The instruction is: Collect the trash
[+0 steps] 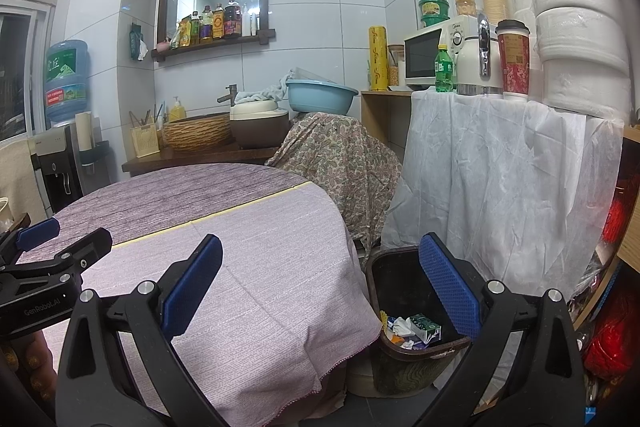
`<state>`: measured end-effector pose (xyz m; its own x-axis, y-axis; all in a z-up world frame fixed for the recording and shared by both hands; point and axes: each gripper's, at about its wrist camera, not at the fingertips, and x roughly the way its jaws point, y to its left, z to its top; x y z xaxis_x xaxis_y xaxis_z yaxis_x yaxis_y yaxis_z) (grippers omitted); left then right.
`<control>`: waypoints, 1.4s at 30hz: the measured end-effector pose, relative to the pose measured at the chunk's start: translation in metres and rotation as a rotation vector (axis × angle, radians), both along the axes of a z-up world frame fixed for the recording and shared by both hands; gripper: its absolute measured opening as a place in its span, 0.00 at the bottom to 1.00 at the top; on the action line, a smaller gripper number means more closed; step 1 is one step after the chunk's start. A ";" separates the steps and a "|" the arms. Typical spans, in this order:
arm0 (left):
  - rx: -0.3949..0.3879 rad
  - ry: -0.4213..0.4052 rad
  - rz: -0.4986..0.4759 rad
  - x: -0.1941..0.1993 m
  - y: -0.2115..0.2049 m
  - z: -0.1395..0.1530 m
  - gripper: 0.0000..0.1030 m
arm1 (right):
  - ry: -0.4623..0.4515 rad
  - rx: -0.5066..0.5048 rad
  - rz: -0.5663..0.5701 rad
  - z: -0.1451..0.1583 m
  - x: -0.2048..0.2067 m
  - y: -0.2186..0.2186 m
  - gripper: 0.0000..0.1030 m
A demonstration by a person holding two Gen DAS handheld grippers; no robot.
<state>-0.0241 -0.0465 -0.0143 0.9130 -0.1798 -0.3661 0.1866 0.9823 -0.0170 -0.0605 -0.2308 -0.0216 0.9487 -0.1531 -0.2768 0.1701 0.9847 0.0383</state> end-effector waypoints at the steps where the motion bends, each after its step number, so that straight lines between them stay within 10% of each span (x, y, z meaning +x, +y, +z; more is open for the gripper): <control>1: 0.000 0.000 0.001 0.000 0.000 0.000 0.95 | -0.001 0.001 0.000 0.000 0.000 -0.001 0.94; 42: -0.008 0.009 0.011 0.000 0.000 -0.002 0.95 | 0.001 0.003 0.006 -0.003 0.000 0.004 0.94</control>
<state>-0.0237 -0.0462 -0.0166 0.9117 -0.1722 -0.3730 0.1752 0.9842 -0.0260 -0.0604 -0.2272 -0.0245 0.9494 -0.1463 -0.2779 0.1640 0.9856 0.0412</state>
